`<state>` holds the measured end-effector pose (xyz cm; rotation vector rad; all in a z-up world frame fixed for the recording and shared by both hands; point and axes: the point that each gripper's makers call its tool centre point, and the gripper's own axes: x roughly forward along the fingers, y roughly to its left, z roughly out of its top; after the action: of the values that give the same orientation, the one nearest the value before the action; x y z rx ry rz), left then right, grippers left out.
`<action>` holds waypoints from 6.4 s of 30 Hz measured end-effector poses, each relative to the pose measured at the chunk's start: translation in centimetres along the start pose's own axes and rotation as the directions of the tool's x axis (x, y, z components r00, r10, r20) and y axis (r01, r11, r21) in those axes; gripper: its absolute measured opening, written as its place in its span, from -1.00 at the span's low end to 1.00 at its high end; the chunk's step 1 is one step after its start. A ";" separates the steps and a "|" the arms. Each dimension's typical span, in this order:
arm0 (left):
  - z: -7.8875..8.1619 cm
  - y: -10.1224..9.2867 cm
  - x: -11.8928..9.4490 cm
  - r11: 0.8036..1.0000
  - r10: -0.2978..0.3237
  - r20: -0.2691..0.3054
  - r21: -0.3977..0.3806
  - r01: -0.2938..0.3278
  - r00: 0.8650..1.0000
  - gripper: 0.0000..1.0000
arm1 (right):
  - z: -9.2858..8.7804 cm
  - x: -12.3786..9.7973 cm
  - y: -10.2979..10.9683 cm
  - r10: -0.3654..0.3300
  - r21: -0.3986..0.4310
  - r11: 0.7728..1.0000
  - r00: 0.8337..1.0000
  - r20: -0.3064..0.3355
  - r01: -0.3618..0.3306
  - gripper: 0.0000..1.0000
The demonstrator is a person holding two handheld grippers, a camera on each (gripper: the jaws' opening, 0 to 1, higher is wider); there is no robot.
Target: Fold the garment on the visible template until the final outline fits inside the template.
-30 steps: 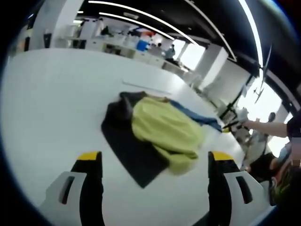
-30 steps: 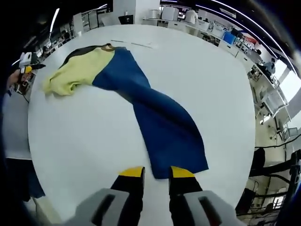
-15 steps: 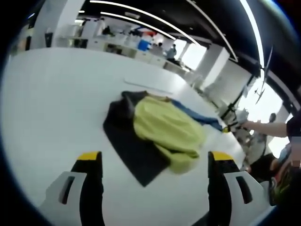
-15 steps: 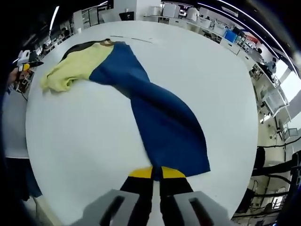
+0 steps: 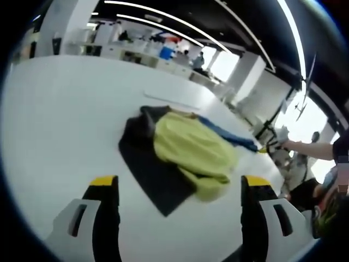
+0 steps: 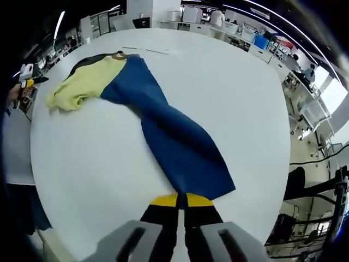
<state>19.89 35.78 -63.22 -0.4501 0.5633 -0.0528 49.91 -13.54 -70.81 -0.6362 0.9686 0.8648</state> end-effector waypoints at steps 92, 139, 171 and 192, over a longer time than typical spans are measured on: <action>-6.0 2.3 2.9 0.996 0.064 -0.108 -0.055 -0.070 0.992 -0.04 | 1.9 -3.5 4.9 0.010 0.114 0.993 0.989 0.144 -0.027 0.47; -7.7 3.5 4.0 0.934 0.215 -0.210 0.330 -0.138 0.954 -0.49 | 9.0 -6.7 17.1 0.229 0.008 0.969 0.910 0.346 -0.247 0.39; -7.5 3.9 4.7 0.916 0.185 -0.231 0.394 -0.082 0.955 -0.99 | 6.0 -7.7 19.5 0.196 0.088 0.967 0.923 0.330 -0.237 0.35; -2.8 11.3 0.5 0.912 0.219 -0.177 0.388 -0.136 0.960 -1.00 | 6.2 -7.7 23.7 0.175 0.149 0.960 0.923 0.343 -0.238 0.37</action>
<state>18.02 44.79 -70.35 -0.0184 0.7903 -0.0322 30.13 1.04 -63.21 -0.2176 0.8098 1.0160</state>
